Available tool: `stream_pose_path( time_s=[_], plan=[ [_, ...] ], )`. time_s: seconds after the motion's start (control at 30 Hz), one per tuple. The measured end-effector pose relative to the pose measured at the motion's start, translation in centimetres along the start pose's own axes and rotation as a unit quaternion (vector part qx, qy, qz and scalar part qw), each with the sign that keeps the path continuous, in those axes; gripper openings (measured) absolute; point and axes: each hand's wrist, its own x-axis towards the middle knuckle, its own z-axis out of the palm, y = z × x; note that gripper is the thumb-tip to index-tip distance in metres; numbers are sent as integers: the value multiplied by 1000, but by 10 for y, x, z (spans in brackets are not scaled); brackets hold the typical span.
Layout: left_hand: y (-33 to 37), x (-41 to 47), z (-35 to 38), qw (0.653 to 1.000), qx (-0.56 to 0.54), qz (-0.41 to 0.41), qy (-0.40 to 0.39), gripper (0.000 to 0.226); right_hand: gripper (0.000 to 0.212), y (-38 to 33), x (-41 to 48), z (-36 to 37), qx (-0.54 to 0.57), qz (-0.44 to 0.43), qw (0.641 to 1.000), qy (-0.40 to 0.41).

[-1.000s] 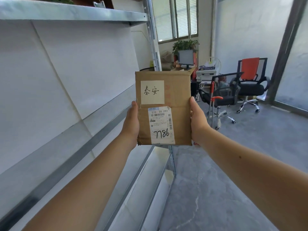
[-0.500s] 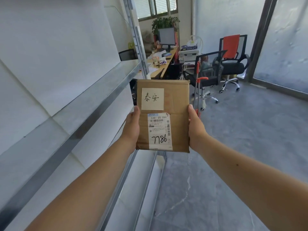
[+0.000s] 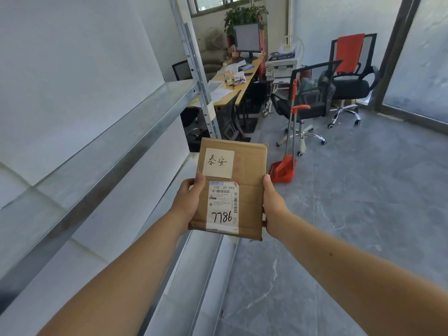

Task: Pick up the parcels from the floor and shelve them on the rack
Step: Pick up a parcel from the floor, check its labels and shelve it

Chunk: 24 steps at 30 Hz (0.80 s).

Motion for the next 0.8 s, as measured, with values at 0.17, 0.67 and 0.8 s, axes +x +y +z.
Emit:
stream_pose_path(
  time_s=[0.17,0.67,0.8],
  plan=[
    [-9,27,0,995,78,43,33,30,62,3,26,8,-11,20,1000,-10],
    [-36,112,-28,963,253,62,73,34,68,32,91,58,-3,112,994,-17],
    [-48,130,-40,939,334,26,72,66,74,42,107,70,-1,156,987,-44]
  ],
)
